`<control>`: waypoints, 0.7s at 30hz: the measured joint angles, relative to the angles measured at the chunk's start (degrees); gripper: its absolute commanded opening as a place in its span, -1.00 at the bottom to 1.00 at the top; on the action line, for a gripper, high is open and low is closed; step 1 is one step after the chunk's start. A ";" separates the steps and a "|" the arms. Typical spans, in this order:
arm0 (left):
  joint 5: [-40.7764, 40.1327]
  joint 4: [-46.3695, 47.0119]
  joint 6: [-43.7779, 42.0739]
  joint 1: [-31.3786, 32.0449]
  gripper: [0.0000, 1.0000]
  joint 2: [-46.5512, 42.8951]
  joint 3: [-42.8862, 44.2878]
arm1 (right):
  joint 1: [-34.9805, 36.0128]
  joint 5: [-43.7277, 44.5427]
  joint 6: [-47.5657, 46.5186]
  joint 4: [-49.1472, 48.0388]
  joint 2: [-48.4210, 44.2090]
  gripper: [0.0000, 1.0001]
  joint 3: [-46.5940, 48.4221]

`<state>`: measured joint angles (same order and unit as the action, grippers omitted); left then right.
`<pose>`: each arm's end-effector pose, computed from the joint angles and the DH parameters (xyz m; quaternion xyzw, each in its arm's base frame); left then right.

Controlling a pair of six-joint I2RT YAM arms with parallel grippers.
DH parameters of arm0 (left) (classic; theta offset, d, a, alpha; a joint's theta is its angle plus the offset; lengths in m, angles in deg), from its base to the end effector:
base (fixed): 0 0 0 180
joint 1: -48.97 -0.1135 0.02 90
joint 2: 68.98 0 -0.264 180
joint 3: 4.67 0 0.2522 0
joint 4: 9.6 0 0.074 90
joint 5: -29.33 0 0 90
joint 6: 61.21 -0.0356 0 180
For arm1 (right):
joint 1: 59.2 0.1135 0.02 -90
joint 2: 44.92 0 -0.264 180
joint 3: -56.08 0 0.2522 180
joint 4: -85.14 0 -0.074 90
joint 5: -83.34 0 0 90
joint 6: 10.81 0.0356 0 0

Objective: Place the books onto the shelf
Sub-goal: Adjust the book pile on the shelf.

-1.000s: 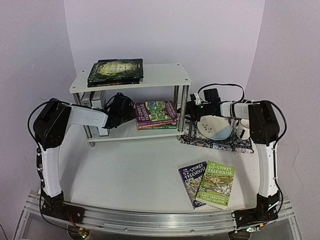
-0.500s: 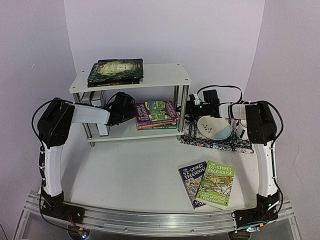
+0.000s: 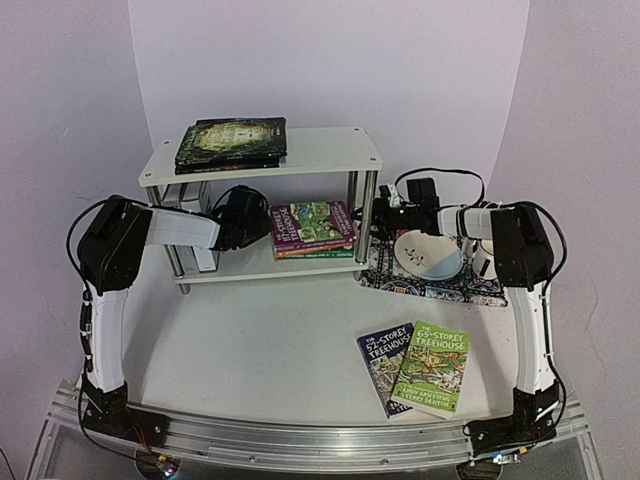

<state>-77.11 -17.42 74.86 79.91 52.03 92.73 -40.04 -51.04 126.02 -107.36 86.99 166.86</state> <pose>0.4163 -0.2378 0.1824 -0.1830 0.8465 -0.2038 0.4565 0.4924 0.1974 0.2041 -0.0712 0.7406 0.5689 0.3503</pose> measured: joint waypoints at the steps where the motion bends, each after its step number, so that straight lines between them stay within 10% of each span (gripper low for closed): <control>1: -0.17 0.00 0.01 0.00 -1.00 -0.10 -0.02 | 0.00 0.00 0.00 -0.12 0.00 0.08 -0.01; 21: 11.16 0.60 8.46 -2.89 -1.00 -0.26 0.55 | 0.00 -0.04 1.33 -1.27 0.00 0.22 -0.02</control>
<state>-65.94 -16.81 83.32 77.02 51.77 93.28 -40.04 -51.08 127.36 -108.63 86.99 166.84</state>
